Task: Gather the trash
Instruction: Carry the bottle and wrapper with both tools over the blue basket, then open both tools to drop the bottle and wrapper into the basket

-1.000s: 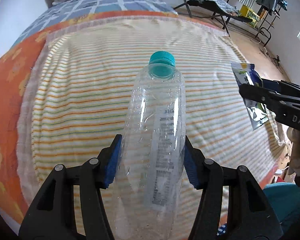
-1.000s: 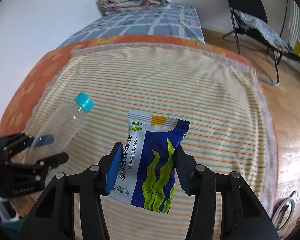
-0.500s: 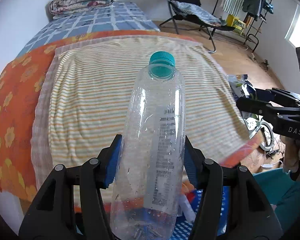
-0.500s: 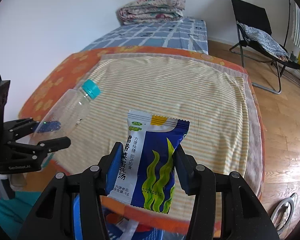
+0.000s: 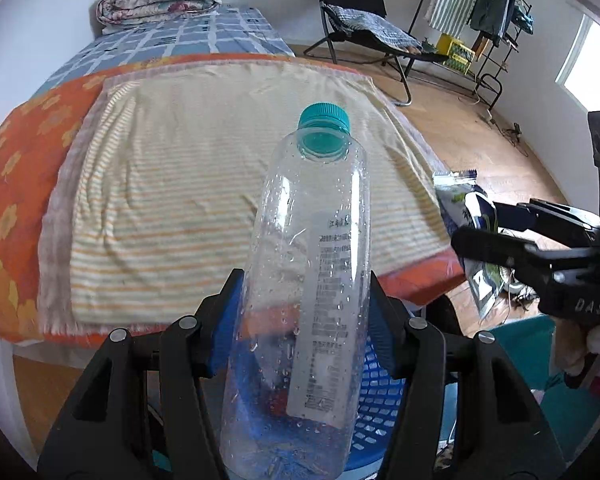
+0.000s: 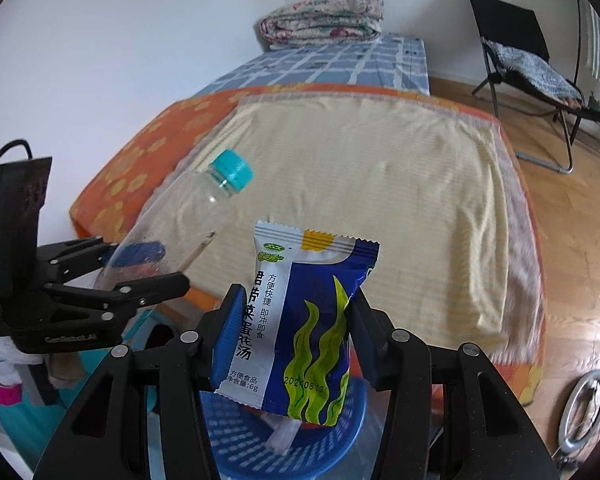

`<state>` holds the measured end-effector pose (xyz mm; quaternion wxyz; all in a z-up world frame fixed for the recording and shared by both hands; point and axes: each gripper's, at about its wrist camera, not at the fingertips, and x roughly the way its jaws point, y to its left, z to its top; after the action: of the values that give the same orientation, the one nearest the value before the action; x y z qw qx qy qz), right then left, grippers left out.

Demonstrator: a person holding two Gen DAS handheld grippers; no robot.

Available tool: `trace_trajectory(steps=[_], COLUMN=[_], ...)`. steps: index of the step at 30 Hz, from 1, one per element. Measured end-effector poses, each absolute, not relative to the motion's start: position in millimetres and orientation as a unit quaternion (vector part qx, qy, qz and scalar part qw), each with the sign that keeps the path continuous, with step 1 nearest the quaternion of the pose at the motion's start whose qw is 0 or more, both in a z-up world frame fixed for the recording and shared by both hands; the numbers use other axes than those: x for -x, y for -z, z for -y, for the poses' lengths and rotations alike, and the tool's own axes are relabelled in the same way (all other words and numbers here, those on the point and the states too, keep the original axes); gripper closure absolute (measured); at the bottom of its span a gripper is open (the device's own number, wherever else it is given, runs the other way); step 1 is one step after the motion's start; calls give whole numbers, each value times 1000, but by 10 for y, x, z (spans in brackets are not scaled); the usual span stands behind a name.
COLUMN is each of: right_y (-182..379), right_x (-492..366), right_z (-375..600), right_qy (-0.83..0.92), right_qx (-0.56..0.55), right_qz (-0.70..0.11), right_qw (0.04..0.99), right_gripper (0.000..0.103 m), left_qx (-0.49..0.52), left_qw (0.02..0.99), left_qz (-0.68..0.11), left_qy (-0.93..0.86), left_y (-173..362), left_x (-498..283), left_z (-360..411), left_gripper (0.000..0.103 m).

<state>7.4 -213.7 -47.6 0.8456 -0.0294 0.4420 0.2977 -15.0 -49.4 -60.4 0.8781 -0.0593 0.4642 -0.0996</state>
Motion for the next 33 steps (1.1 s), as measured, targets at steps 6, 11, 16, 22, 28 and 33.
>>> trace_trajectory(steps=[6, 11, 16, 22, 28, 33], right_y=[740, 949, 1070, 1146, 1217, 1257], right_x=[159, 287, 346, 379, 387, 378], right_z=[2179, 2215, 2179, 2145, 2143, 2132], right_qy=[-296, -290, -289, -289, -282, -277], right_qx=[30, 23, 22, 32, 35, 35], right_qz=[-467, -491, -508, -514, -523, -533], right_qw=[833, 821, 811, 807, 804, 799], right_gripper=[54, 54, 54, 53, 52, 51], left_qx=[73, 76, 86, 84, 90, 95], left_qw=[874, 872, 863, 859, 855, 853], left_qz=[-471, -474, -491, -497, -503, -508], left_qy=[99, 90, 87, 84, 84, 81], left_y=[778, 904, 1077, 1156, 1192, 1207], left_x=[297, 381, 421, 462, 463, 473], left_z=[596, 649, 670, 700, 675, 656], left_gripper=[45, 45, 45, 45, 45, 44])
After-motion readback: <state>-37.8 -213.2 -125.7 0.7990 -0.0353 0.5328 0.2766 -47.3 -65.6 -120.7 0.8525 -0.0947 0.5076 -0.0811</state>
